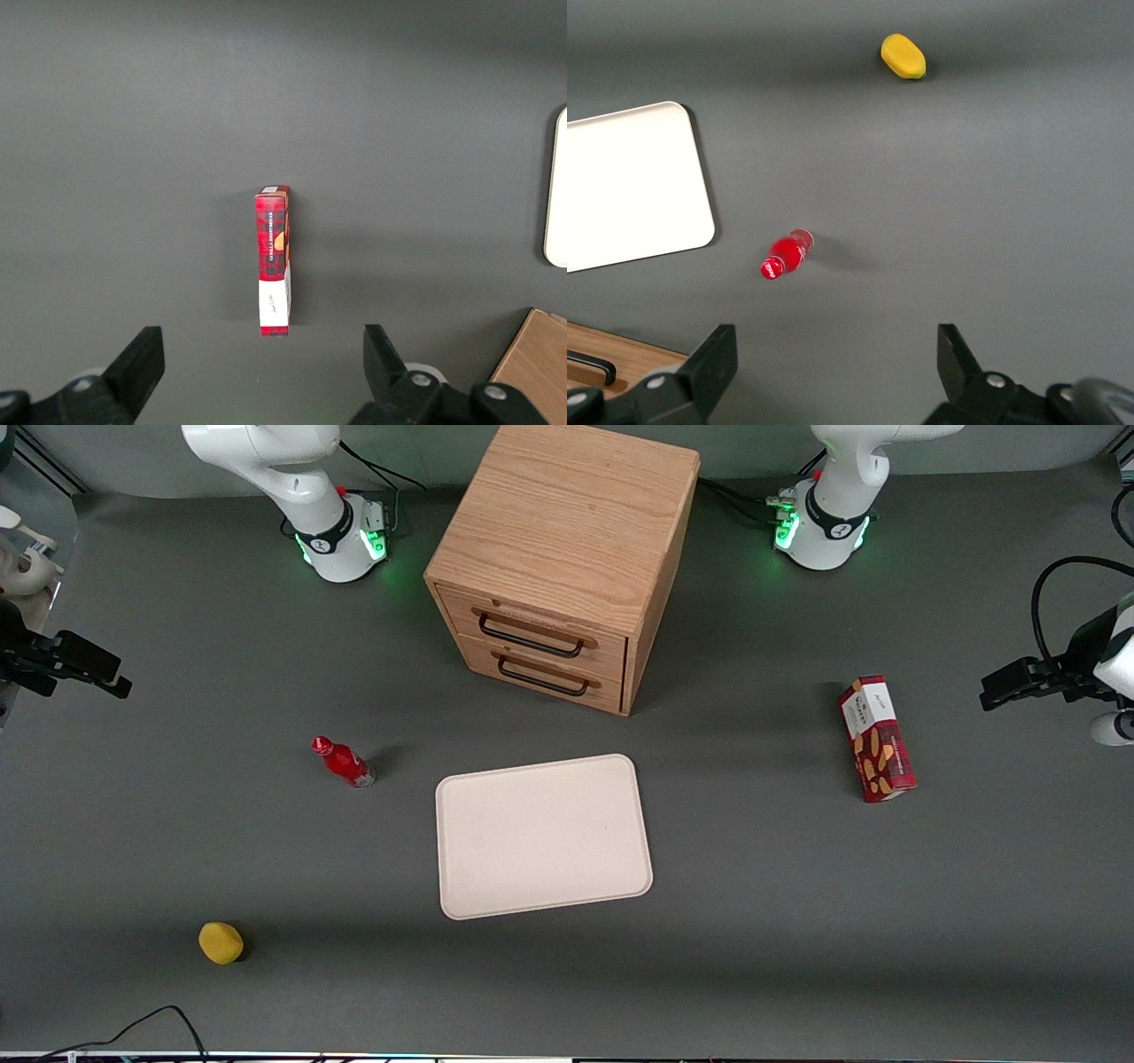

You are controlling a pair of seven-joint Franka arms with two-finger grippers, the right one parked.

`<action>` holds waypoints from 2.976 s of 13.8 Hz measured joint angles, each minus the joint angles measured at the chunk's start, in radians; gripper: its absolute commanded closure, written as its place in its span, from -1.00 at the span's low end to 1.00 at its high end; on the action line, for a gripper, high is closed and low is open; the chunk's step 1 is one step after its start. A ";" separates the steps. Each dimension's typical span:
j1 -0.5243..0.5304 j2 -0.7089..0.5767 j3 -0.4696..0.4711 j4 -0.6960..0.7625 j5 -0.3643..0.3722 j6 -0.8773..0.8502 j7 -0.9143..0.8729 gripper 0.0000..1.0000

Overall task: Place red cookie box on tray
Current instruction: 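Lower the open left gripper over the upright red shortbread box, then close the left gripper around the red shortbread box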

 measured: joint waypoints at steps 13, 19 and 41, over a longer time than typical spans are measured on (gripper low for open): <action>0.000 0.020 -0.003 -0.144 0.002 0.035 0.005 -1.00; 0.003 0.031 0.014 -0.482 0.001 0.405 -0.006 -1.00; 0.007 0.129 0.017 -0.860 0.001 1.071 -0.021 0.96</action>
